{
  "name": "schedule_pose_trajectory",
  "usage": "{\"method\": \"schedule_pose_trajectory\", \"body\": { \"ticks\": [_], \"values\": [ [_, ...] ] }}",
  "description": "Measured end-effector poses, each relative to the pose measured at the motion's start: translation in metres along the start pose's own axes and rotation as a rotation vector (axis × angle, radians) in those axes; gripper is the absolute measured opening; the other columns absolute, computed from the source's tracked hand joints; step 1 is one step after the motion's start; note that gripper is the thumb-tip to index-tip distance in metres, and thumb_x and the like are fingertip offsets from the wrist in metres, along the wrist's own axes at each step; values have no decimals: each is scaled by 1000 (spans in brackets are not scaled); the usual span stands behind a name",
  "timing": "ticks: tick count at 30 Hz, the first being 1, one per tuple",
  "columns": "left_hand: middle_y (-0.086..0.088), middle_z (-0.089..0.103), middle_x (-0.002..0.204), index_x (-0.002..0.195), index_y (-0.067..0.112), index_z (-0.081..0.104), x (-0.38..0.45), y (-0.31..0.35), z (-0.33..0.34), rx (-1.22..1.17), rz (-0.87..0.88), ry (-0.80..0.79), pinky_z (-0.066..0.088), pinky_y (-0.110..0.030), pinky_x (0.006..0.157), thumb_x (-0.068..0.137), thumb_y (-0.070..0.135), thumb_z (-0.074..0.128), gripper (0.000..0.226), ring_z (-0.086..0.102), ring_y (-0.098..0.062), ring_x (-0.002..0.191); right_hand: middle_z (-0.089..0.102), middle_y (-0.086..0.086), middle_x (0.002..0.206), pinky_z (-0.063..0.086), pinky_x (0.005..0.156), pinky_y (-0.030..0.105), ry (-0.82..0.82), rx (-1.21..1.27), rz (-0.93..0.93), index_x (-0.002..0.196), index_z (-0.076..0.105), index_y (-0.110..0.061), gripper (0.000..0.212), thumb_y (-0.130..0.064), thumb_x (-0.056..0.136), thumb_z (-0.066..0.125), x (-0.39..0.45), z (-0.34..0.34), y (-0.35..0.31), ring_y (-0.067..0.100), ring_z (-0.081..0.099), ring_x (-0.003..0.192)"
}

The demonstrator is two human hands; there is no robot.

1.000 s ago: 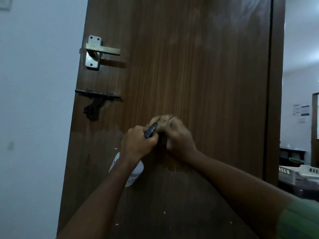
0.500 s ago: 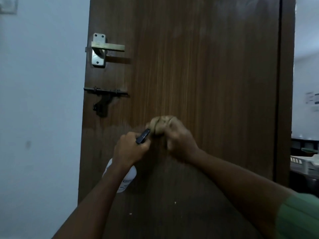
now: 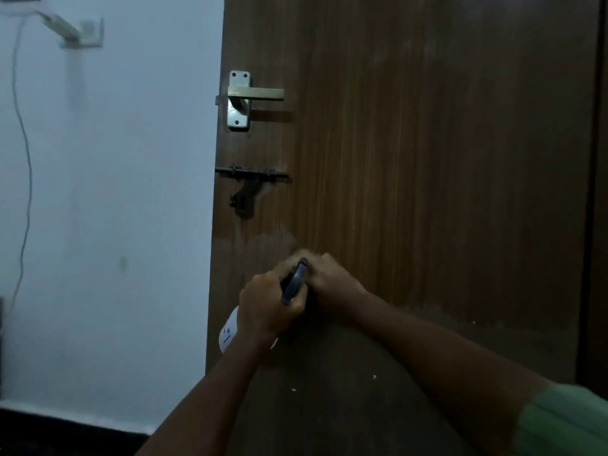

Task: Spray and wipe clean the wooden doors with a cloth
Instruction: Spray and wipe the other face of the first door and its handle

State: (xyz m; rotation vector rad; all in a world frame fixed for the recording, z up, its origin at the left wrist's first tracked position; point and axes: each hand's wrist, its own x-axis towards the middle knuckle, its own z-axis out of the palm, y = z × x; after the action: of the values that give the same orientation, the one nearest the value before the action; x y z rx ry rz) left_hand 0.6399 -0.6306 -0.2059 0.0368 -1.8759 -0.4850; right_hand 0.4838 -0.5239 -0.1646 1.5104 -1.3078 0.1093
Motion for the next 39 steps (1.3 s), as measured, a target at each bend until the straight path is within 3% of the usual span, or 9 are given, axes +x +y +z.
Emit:
{"method": "schedule_pose_trajectory", "body": {
  "ticks": [3, 8, 14, 20, 27, 29, 32, 34, 39],
  "values": [
    [16, 62, 63, 87, 31, 71, -2, -4, -14, -9, -11, 15, 40, -11, 50, 90, 48, 61, 21, 64, -6, 59, 58, 12, 132, 51, 91, 44, -188, -162, -332, 127, 63, -19, 50, -26, 80, 81, 16, -9, 24, 28, 60, 111],
    [13, 54, 54, 67, 33, 57, -7, -15, -25, 34, -135, -22, 34, -18, 48, 90, 41, 66, 26, 57, -7, 51, 47, 8, 121, 52, 91, 46, 292, 89, 624, 128, 64, -21, 40, -5, 92, 56, 39, -18, 9, 22, 51, 102],
    [15, 62, 61, 77, 33, 67, -11, -28, -44, 84, -181, -18, 39, -17, 50, 96, 36, 74, 20, 61, -9, 54, 47, 13, 145, 52, 97, 45, -235, -56, -264, 138, 59, -27, 56, -19, 86, 78, 38, -5, -1, 30, 56, 122],
    [9, 57, 57, 64, 27, 58, -5, -29, -54, 137, -333, -5, 36, -23, 53, 96, 37, 71, 35, 55, -10, 51, 42, 8, 125, 57, 82, 37, 171, 79, 544, 135, 59, -20, 50, 0, 89, 63, 85, -26, 7, 22, 54, 99],
    [9, 58, 56, 64, 27, 61, -8, -35, -57, 131, -358, 69, 47, -27, 55, 96, 45, 71, 38, 57, -12, 51, 46, 14, 124, 60, 71, 37, 224, 62, 572, 136, 57, -14, 51, -1, 88, 63, 85, -6, -14, 21, 57, 87],
    [11, 58, 57, 67, 27, 62, -10, -40, -57, 123, -330, 83, 43, -24, 53, 96, 44, 71, 35, 57, -12, 51, 46, 11, 132, 60, 79, 36, 171, 89, 472, 137, 56, -20, 46, -10, 93, 63, 76, 4, -27, 21, 59, 97],
    [12, 62, 59, 76, 25, 71, -12, -49, -63, 78, -298, 133, 39, -20, 51, 97, 43, 72, 27, 59, -9, 50, 49, 12, 146, 57, 95, 37, -127, 18, -148, 139, 55, -20, 50, -21, 92, 73, 66, 27, -37, 23, 59, 120],
    [13, 62, 59, 76, 25, 72, -13, -51, -66, 46, -290, 197, 39, -17, 49, 96, 40, 74, 25, 59, -9, 49, 54, 13, 141, 56, 86, 38, -178, -173, -392, 136, 57, -16, 47, -22, 93, 72, 78, 31, -31, 25, 62, 110],
    [15, 51, 51, 64, 28, 60, -16, -56, -75, 27, -236, 343, 36, -11, 46, 94, 36, 69, 33, 56, -9, 53, 54, 13, 120, 49, 74, 38, 248, 6, 481, 128, 61, -16, 41, -8, 88, 59, 120, 26, -58, 26, 54, 90]
  ]
}}
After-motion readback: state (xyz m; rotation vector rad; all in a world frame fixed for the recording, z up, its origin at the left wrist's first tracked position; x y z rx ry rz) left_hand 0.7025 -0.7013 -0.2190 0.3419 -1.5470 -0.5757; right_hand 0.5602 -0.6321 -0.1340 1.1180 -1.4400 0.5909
